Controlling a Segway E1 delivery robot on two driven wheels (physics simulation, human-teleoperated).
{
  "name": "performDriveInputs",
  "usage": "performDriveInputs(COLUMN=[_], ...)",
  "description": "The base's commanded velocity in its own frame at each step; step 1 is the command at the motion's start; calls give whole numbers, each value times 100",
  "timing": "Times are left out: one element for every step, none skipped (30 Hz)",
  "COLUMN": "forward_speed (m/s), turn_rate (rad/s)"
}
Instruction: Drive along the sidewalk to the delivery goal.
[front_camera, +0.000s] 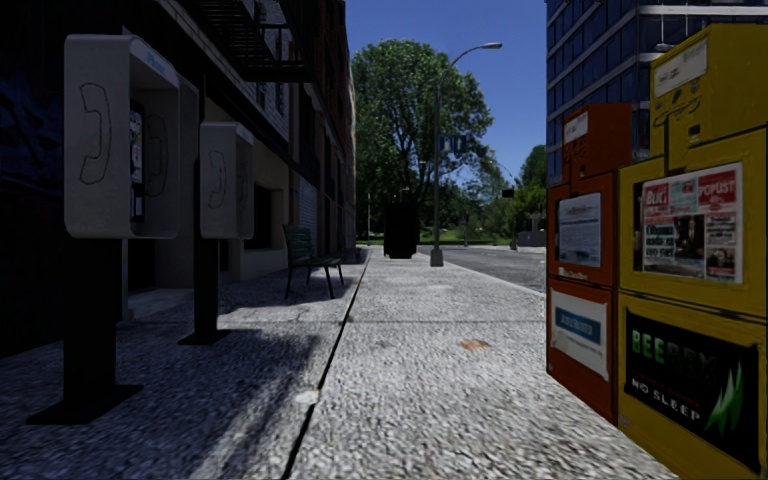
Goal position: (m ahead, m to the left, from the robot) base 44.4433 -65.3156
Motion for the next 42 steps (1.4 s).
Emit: performDriveInputs(forward_speed=[200,200,200,200,200,200,200,200,200,200,200,200,200,200,200,200,200,200,200,200,200,200,200,200,200,200,200,200,200,200,200,200,200,200,200,200,200,200,200,200,200,200], turn_rate=[0,0,0,0,0,0,0,0,0,0,0,0,0,0,0,0,0,0,0,0,0,0,0,0,0,0,0,0,0,0,0,0,0,0,0,0,0,-14,-30,-30,-37,-40])
